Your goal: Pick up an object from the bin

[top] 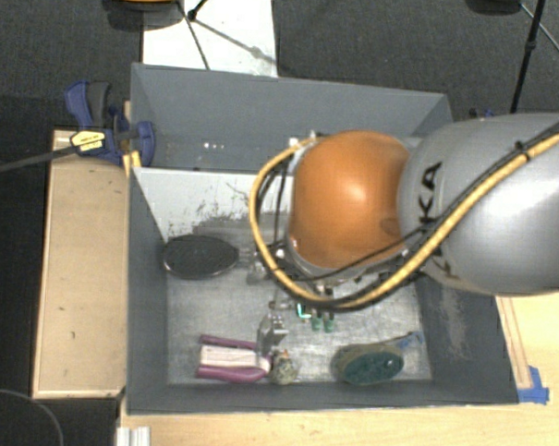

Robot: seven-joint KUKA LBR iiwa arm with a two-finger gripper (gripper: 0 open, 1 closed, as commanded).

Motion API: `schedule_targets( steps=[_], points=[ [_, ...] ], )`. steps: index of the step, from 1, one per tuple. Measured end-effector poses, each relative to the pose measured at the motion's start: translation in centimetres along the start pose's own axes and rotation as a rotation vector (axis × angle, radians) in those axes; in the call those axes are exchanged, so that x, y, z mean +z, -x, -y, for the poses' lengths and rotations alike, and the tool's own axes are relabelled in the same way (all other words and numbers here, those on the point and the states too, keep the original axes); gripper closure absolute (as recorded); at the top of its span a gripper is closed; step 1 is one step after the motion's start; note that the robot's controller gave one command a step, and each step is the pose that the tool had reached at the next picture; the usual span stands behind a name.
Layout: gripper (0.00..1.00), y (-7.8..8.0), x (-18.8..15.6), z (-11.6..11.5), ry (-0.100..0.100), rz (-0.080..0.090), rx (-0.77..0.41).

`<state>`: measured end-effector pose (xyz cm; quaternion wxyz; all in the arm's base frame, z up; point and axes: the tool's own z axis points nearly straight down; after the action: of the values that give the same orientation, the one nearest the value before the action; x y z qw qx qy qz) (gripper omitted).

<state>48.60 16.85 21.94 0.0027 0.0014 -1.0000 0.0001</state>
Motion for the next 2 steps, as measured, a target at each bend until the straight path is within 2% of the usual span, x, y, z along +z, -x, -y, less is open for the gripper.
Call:
schedule_targets(
  steps=[1,2],
  points=[
    [0.0,0.61,13.0,-1.57,0.0,0.007,-0.201],
    [1.0,0.48,13.15,-1.59,0.0,0.002,-0.195]
  ],
)
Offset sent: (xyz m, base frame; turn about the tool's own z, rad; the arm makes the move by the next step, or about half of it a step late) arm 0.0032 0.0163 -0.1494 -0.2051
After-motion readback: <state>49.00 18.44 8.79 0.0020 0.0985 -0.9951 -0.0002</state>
